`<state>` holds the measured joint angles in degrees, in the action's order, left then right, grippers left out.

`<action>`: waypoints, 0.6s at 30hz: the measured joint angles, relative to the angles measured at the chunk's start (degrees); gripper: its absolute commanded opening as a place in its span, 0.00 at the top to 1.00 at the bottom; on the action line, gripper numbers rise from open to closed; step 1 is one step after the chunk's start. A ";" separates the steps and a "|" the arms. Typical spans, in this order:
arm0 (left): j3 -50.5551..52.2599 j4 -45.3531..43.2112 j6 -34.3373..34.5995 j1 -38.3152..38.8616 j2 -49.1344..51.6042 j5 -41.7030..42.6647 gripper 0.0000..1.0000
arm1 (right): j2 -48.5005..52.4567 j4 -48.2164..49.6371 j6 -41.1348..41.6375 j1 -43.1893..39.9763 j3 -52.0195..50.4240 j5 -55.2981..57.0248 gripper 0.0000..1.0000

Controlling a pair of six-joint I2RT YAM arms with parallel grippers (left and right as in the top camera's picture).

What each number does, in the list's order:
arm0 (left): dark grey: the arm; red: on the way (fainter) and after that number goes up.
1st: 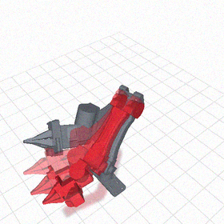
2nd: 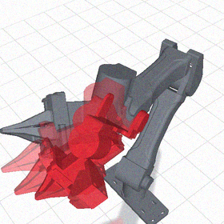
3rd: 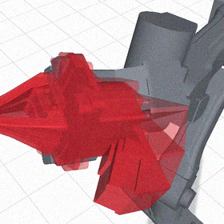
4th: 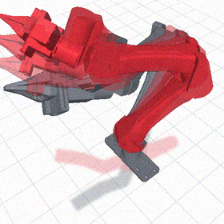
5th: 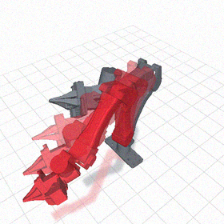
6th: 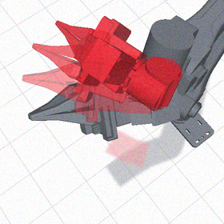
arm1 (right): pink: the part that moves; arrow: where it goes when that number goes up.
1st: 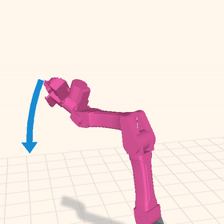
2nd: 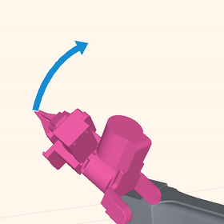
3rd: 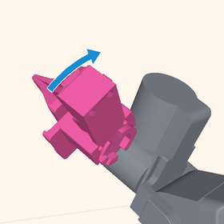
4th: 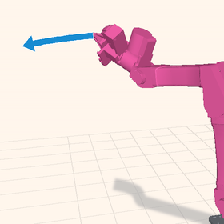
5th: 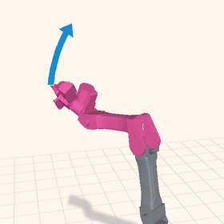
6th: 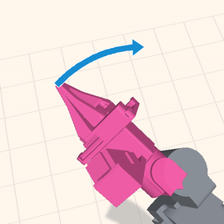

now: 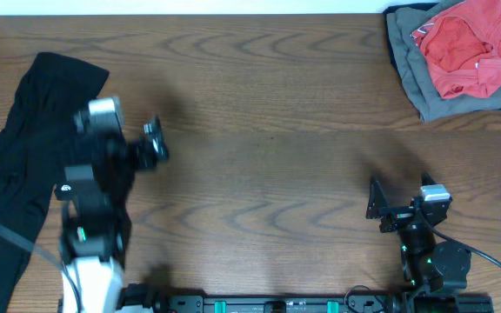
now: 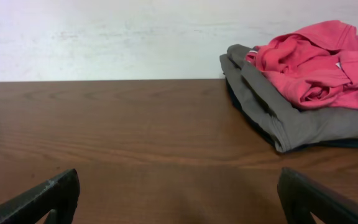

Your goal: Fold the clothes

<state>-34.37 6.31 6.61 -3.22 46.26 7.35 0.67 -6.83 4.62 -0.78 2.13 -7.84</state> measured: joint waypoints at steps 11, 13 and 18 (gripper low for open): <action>28.79 -11.26 -0.87 0.00 -32.52 0.20 0.02 | 0.00 0.04 0.04 0.00 -0.02 0.00 0.01; 30.97 -12.39 -1.44 0.00 -34.84 0.17 0.02 | 0.00 0.04 0.17 0.00 -0.02 0.00 0.01; 33.97 -11.19 -3.69 0.00 -38.05 0.17 0.02 | 0.00 0.04 0.22 0.00 -0.02 0.00 0.01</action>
<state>-0.40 -4.89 2.92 -3.22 8.21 7.53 0.67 -6.79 4.84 -0.78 2.11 -7.84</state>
